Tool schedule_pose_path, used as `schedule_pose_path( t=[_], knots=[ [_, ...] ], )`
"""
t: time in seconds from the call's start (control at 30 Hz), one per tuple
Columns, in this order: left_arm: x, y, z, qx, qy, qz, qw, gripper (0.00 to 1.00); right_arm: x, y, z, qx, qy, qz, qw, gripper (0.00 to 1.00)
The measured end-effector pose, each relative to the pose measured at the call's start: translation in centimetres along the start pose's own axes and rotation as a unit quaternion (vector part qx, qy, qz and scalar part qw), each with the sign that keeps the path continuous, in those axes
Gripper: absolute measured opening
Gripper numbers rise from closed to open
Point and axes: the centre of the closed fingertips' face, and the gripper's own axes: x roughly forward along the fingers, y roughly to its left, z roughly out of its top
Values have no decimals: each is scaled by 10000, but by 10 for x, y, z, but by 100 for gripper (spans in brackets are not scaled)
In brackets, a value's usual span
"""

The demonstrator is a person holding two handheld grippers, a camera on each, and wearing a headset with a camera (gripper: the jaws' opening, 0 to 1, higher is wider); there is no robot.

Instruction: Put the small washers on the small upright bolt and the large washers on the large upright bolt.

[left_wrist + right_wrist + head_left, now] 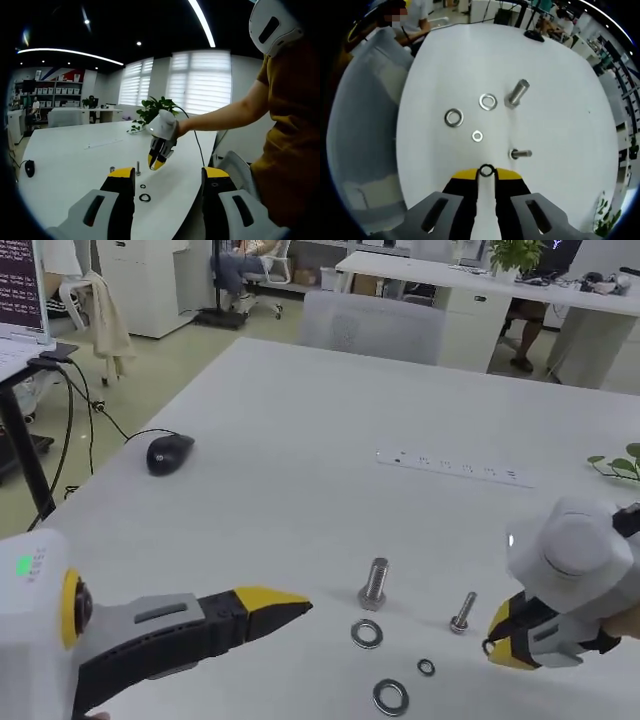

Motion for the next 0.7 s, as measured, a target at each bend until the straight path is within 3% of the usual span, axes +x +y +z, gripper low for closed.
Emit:
schedule_pose_path(
  t=[0.7],
  knots=[
    [6, 6, -3, -86, 49, 20, 9999, 52, -15, -39, 16, -32, -90, -319, 9994, 12]
  ],
)
